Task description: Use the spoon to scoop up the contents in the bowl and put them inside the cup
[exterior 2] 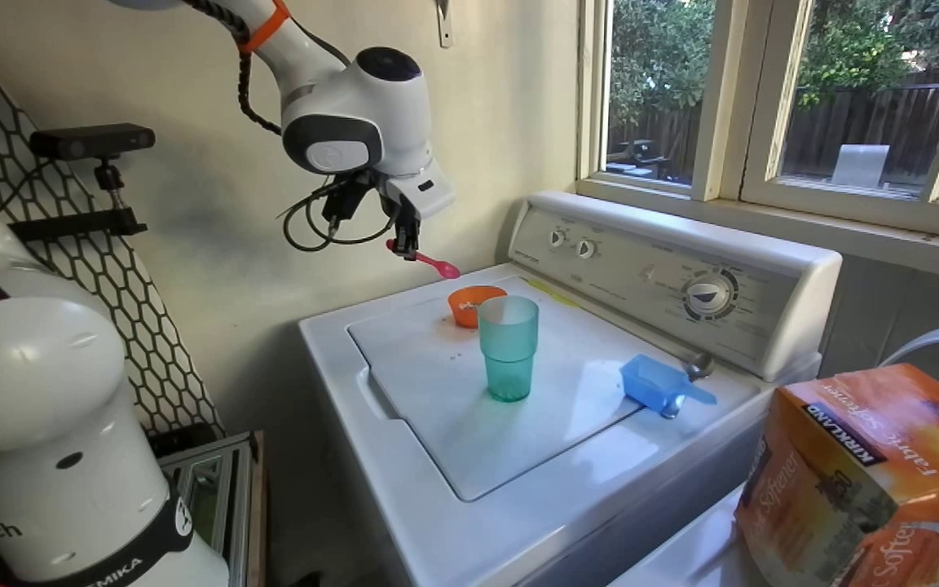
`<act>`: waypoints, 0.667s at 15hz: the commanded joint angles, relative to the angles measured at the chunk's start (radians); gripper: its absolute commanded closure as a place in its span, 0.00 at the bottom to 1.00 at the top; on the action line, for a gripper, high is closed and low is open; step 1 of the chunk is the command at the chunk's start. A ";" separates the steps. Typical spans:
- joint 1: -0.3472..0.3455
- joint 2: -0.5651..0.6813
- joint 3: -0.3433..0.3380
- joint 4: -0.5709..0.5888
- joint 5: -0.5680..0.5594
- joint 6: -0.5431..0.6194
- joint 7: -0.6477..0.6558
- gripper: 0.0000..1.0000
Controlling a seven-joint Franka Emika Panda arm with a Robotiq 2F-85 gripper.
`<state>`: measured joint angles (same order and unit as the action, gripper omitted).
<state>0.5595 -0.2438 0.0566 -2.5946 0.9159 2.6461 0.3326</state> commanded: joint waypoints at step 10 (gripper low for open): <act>-0.247 0.222 0.121 0.199 0.372 -0.225 -0.101 0.94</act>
<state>0.3610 -0.0831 0.1544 -2.4405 1.2007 2.4787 0.2548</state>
